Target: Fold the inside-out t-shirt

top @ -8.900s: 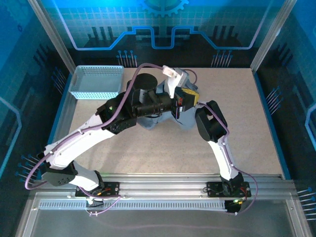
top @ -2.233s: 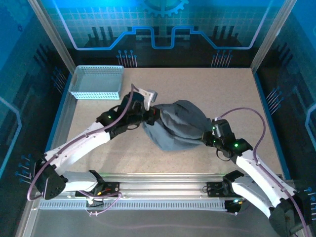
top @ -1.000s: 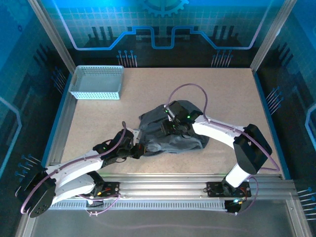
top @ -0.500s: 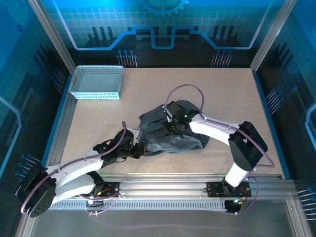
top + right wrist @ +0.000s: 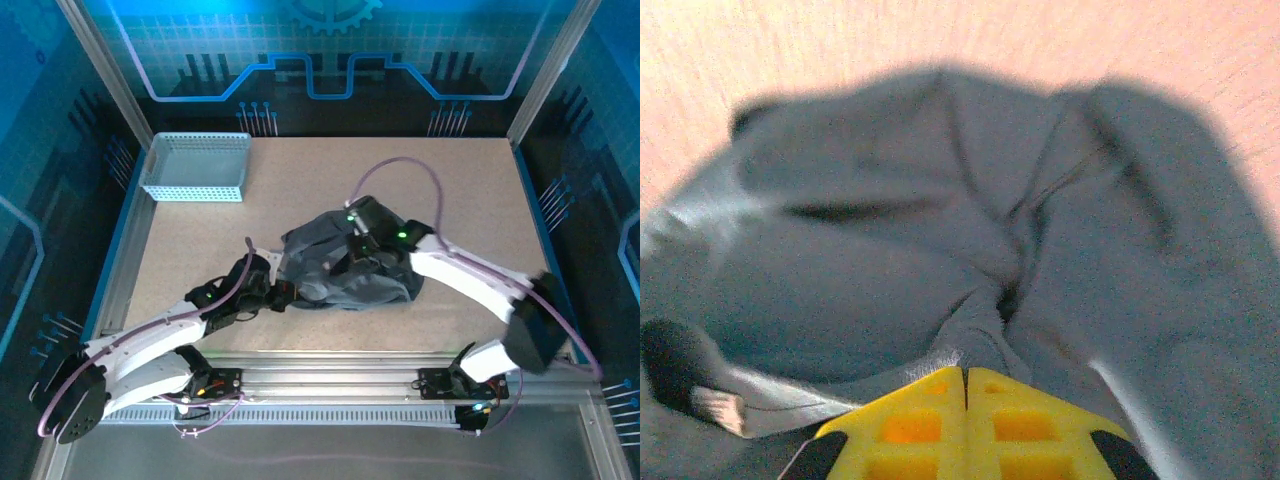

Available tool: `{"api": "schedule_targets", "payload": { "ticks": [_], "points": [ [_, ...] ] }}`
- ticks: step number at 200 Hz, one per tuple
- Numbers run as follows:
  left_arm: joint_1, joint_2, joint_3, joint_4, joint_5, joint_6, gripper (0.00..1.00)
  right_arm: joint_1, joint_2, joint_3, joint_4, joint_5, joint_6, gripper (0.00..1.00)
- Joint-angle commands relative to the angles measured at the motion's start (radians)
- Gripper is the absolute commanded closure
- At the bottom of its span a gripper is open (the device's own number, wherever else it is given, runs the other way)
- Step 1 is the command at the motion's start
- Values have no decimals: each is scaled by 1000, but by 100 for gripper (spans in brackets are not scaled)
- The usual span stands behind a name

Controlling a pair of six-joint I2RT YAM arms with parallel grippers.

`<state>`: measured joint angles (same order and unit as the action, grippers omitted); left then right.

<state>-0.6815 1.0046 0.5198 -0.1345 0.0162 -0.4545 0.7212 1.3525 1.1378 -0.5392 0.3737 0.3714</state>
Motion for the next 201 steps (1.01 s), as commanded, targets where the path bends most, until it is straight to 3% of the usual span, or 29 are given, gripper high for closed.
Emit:
{"api": "schedule_targets", "payload": {
  "ticks": [1, 36, 60, 99, 120, 149, 158, 171, 201],
  "points": [
    [28, 31, 216, 61, -31, 127, 100, -52, -223, 131, -73, 113, -59, 100],
    [34, 81, 563, 85, 73, 256, 100, -54, -323, 413, -198, 153, -131, 100],
    [36, 40, 579, 154, 111, 284, 92, -50, -384, 488, -233, 148, -133, 100],
    [102, 87, 474, 55, -7, 239, 93, -51, -372, 357, -213, 67, -67, 100],
    [164, 172, 460, -84, -111, 154, 90, -45, -265, 221, -124, -73, 21, 100],
    [232, 261, 436, -236, -125, 81, 89, 18, -81, 99, 22, -196, 108, 100],
    [244, 256, 406, -251, -142, 58, 80, 49, -31, 89, 41, -177, 117, 100],
    [253, 237, 365, -286, -181, 18, 56, 65, 12, 75, 63, -182, 126, 100],
    [253, 141, 290, -328, -233, -96, 43, 88, 67, 77, 90, -292, 104, 98]
  ]
}}
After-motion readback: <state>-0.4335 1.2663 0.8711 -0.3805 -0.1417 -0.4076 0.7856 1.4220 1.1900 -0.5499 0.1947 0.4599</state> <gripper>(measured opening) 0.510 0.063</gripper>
